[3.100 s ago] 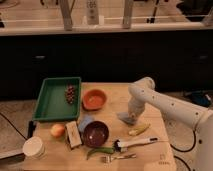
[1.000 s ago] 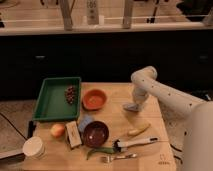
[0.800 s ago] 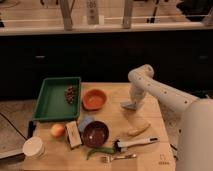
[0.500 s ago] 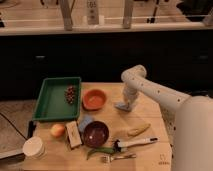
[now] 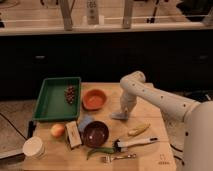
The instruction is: Wipe table surface with towel
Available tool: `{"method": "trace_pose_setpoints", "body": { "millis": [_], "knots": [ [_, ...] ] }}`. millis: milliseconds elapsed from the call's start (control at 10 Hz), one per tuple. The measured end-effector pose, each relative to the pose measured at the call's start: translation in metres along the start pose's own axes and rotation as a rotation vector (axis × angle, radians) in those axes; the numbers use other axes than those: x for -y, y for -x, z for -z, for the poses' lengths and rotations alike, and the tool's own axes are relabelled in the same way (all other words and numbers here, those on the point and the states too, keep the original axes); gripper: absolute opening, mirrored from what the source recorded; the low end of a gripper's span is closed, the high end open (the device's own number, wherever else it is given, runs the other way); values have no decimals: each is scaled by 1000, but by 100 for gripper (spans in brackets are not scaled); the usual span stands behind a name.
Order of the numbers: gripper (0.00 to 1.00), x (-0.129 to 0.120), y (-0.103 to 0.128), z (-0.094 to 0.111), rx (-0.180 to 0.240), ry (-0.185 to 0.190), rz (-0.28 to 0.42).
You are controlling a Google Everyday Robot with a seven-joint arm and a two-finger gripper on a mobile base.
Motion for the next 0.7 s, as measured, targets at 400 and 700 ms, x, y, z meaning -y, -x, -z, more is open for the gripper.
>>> {"method": "trace_pose_setpoints", "body": {
  "millis": [400,700],
  "knots": [
    [0,-61,-2,6,3,14,-73],
    [0,-85,-33,15,-35,22,-134]
  ]
}}
